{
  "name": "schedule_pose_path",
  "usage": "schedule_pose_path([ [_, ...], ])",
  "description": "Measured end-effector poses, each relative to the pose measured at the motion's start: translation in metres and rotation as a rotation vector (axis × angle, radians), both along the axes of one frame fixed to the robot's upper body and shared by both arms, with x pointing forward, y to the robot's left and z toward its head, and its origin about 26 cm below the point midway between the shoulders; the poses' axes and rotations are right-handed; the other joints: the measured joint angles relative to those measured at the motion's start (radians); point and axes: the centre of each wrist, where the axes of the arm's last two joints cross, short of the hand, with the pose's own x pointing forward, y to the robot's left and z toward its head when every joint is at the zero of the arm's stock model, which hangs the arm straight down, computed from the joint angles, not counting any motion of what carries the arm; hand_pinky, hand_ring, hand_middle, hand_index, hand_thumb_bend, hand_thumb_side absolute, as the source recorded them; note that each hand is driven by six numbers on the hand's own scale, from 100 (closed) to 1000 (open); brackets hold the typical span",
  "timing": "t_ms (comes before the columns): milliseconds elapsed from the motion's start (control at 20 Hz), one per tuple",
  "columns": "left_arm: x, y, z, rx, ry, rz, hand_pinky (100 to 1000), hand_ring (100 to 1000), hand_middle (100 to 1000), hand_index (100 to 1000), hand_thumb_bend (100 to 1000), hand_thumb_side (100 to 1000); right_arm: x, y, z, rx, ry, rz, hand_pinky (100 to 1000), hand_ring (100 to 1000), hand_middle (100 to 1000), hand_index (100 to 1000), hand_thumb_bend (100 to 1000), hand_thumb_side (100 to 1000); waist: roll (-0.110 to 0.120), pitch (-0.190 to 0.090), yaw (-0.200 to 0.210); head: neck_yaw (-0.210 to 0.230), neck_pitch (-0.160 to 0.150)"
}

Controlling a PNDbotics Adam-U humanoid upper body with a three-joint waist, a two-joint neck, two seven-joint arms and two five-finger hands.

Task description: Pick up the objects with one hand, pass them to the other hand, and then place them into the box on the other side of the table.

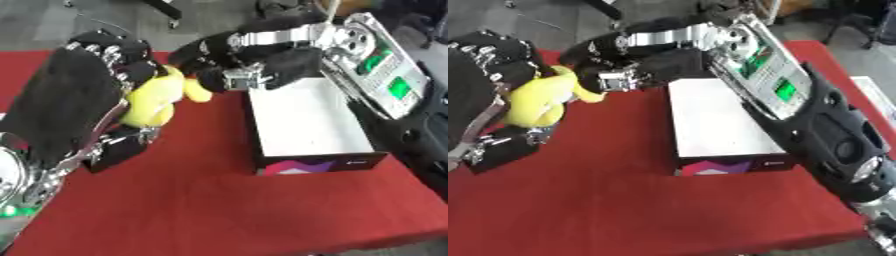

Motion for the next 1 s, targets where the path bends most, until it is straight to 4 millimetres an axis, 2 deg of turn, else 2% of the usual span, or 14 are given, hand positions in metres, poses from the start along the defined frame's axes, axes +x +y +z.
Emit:
schedule_pose_path([
  [400, -0.0064, -0.0057, 0.0012, -0.009, -0.026, -0.08, 659, 547, 480, 580, 100, 179, -0.0003, 0.0033, -0.0004, 0.014, -0.046, -0.015, 1000, 1000, 906, 1000, 100, 761, 0.0, 0.0, 0.001, -0.011, 0.0],
  [1000, -0.0068, -0.0095, 0.0009, -0.05, -0.054, -0.132, 659, 550, 483, 584, 100, 172, -0.0001, 0.007, -0.003, -0.042, -0.044, 0.07, 1000, 1000, 910, 1000, 100, 798, -0.005, 0.0, 0.001, -0.017, -0.001],
])
